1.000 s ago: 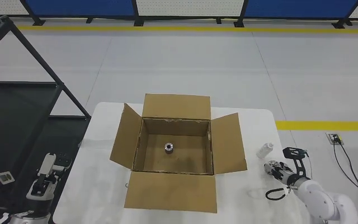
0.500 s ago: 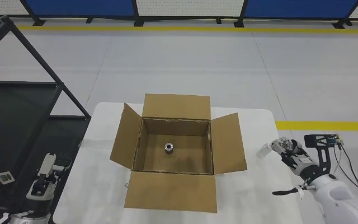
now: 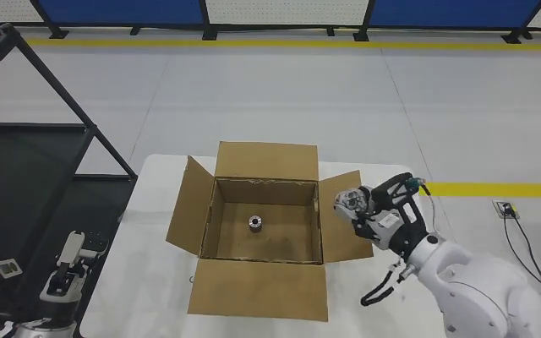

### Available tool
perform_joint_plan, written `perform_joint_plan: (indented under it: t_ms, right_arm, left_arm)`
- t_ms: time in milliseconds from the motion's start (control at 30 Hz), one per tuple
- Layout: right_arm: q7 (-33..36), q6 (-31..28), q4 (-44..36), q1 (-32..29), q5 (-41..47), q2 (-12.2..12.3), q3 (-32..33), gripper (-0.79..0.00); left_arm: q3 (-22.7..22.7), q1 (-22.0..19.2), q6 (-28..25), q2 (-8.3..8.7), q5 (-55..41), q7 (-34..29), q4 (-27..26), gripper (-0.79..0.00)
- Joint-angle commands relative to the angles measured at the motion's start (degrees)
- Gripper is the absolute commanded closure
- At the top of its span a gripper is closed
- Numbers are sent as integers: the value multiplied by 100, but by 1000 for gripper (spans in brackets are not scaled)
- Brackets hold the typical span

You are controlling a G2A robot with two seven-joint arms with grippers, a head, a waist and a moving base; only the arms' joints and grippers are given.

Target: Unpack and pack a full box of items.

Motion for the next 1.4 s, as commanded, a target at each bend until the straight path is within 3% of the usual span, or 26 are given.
perform_joint_plan:
  t_ms: [0, 267, 433, 633, 1367]
  right_arm:
    - [157, 36, 237, 364, -140, -28, -538, 0]
    - [585, 384, 1756, 1779, -318, -263, -2208, 0]
    - [672, 863, 3024, 2540, -513, -463, -2919, 0]
    - [476, 1009, 4473, 3269, -67, -762, -3518, 0]
    - [-610, 1017, 6837, 4059, 269, -1492, -4449, 0]
  left_arm:
    - [0, 0, 0, 0, 0, 0, 0, -785]
    - [0, 0, 0, 0, 0, 0, 0, -785]
    - [0, 0, 0, 0, 0, 0, 0, -785]
    - [0, 0, 0, 0, 0, 0, 0, -785]
    - [0, 0, 0, 0, 0, 0, 0, -785]
